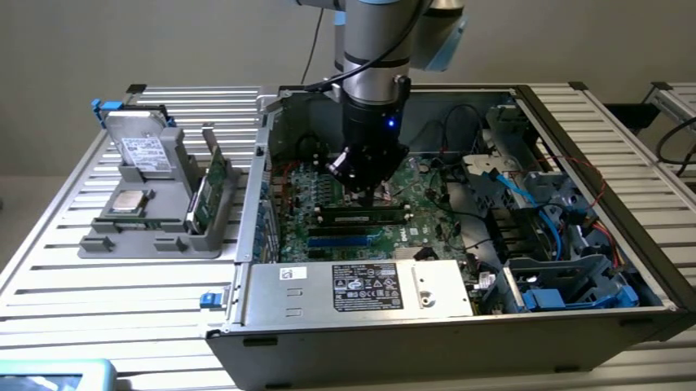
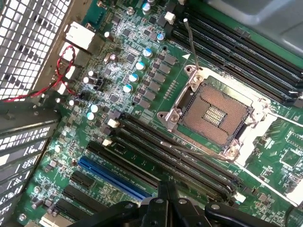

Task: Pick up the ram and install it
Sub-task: 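Press down the ram until it locks into place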

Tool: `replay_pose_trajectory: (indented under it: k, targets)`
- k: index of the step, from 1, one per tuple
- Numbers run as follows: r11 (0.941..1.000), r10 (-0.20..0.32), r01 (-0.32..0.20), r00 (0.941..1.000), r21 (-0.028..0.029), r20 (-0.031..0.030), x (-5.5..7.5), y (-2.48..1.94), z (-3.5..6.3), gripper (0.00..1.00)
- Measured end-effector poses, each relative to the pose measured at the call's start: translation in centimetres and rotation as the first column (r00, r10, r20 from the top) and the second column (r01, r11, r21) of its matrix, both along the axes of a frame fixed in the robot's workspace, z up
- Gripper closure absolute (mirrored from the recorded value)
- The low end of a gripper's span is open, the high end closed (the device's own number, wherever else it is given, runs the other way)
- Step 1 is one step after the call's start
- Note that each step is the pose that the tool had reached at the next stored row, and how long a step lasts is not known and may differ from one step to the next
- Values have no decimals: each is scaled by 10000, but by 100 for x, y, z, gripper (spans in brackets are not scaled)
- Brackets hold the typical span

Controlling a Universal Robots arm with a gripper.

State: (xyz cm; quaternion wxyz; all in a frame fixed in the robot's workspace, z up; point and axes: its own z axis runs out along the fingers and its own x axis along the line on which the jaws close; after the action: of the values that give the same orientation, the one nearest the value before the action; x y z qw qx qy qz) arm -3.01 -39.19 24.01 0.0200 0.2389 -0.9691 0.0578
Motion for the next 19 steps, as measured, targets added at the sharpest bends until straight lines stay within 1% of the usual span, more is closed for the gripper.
replay_pose_trajectory:
  k: [4, 8, 11, 14, 19]
  targets:
    - [9982, -592, 592, 9982, 0, 0, 0, 0, 0, 89]
    - [9932, -1167, 1167, 9932, 1, 0, 0, 0, 0, 89]
    - [9876, -1569, 1569, 9876, 7, 2, 0, 1, -1, 89]
    - [9812, -1928, 1928, 9812, 26, 11, 0, 0, 0, 89]
    - [9677, -2519, 2519, 9678, 71, 29, 0, 0, 0, 89]
